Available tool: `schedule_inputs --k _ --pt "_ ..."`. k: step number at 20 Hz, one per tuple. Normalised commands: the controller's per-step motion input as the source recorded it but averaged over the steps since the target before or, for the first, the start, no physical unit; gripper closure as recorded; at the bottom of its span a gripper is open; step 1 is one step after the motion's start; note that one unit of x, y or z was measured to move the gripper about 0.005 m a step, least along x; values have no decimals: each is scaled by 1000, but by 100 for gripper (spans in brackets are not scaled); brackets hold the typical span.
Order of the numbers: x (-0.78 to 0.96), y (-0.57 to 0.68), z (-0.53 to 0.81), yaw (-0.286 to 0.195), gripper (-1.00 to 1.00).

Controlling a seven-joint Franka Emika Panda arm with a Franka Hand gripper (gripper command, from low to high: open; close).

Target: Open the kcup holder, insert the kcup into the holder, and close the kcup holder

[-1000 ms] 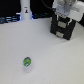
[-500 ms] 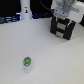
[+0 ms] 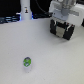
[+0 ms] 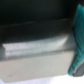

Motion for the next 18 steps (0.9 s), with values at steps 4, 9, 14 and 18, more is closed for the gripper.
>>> schedule_inputs --k 4,9,14,18 --pt "820 -423 88 -58 100" --pt "777 -375 48 -55 100" --pt "789 -442 -4 -32 100" --pt "791 -513 4 -34 100"
